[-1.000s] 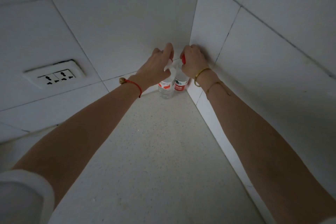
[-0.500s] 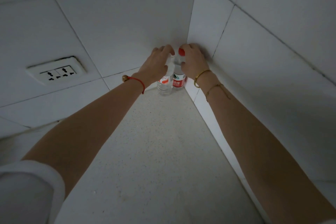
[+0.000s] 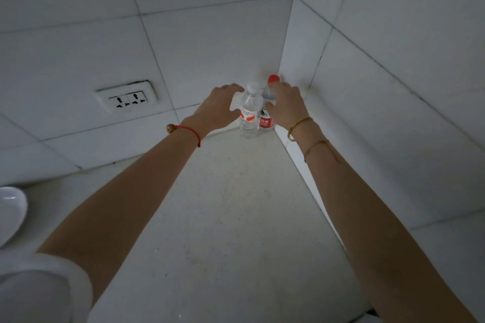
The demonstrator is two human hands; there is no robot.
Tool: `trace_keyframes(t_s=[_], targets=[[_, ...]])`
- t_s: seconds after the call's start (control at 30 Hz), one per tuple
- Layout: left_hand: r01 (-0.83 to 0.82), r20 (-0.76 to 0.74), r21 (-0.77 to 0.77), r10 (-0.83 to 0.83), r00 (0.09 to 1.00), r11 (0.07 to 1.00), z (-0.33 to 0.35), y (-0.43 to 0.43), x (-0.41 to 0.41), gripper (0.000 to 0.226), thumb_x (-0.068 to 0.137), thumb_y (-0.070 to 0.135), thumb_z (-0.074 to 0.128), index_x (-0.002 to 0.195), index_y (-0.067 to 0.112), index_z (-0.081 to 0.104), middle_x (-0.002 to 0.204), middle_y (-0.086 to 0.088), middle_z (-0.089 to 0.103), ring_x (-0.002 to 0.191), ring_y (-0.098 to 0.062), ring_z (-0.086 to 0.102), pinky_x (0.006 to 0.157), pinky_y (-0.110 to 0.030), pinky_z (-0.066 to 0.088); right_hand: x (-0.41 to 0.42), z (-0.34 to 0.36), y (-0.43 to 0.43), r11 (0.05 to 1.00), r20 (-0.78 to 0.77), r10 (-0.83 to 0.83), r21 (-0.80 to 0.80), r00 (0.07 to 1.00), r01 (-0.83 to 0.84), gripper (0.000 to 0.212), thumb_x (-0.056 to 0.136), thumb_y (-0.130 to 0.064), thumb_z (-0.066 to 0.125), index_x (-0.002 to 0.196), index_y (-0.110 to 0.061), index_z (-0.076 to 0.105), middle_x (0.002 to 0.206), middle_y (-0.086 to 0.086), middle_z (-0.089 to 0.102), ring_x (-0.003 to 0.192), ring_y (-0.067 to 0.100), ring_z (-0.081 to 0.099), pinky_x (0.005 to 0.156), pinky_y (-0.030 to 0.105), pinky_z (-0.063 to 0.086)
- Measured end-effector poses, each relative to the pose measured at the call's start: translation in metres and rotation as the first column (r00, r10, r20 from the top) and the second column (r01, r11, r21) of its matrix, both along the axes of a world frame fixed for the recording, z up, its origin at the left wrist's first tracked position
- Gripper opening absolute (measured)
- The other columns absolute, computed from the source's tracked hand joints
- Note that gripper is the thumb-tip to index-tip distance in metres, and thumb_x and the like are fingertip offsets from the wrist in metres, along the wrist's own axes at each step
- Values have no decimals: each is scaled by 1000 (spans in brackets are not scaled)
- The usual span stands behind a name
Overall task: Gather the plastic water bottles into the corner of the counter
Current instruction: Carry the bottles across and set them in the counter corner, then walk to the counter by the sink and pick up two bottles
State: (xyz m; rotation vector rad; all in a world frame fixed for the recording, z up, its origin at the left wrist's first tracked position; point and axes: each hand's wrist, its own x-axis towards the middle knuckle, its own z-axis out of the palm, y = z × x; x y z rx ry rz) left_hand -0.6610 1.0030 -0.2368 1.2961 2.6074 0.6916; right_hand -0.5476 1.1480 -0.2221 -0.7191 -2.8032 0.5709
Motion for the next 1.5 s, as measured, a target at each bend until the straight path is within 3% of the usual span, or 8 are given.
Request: trace_keyframes(t_s=[0.43, 0.93, 1.27, 1.5], targets=[[-103, -13, 46, 104, 995, 994, 20, -139, 91, 45, 98, 26, 45, 142, 19, 42, 147, -2, 45, 134, -24, 40, 112, -42, 31, 73, 21, -99, 988, 49, 154, 24, 987, -155, 46, 93, -33, 49, 131, -8, 50, 129, 16, 56, 119, 38, 47, 97, 46, 41], [-310, -55, 113, 317, 947, 944, 37, -313, 210, 42, 98, 27, 44, 139, 19, 47, 142, -2, 51, 133, -21, 44, 112, -35, 32, 139, 33, -249, 907, 19, 420, -18, 907, -420, 43, 97, -32, 40, 133, -10, 48, 136, 11, 53, 126, 33, 43, 105, 46, 36], [-489, 14, 169, 494, 869, 856, 44, -459, 315, 39, 97, 26, 46, 136, 23, 50, 138, 3, 54, 124, -17, 50, 104, -27, 37, 205, 30, -377, 848, -8, 527, -55, 850, -527, 43, 98, -33, 38, 134, -13, 48, 137, 7, 53, 127, 29, 43, 105, 43, 35], [-627, 16, 123, 630, 776, 769, 41, -576, 408, 37, 98, 26, 44, 134, 21, 52, 137, 2, 55, 127, -19, 49, 108, -35, 38, 265, 24, -480, 772, -15, 627, -129, 779, -623, 41, 98, -31, 40, 134, -13, 49, 138, 7, 52, 128, 28, 43, 108, 46, 35]])
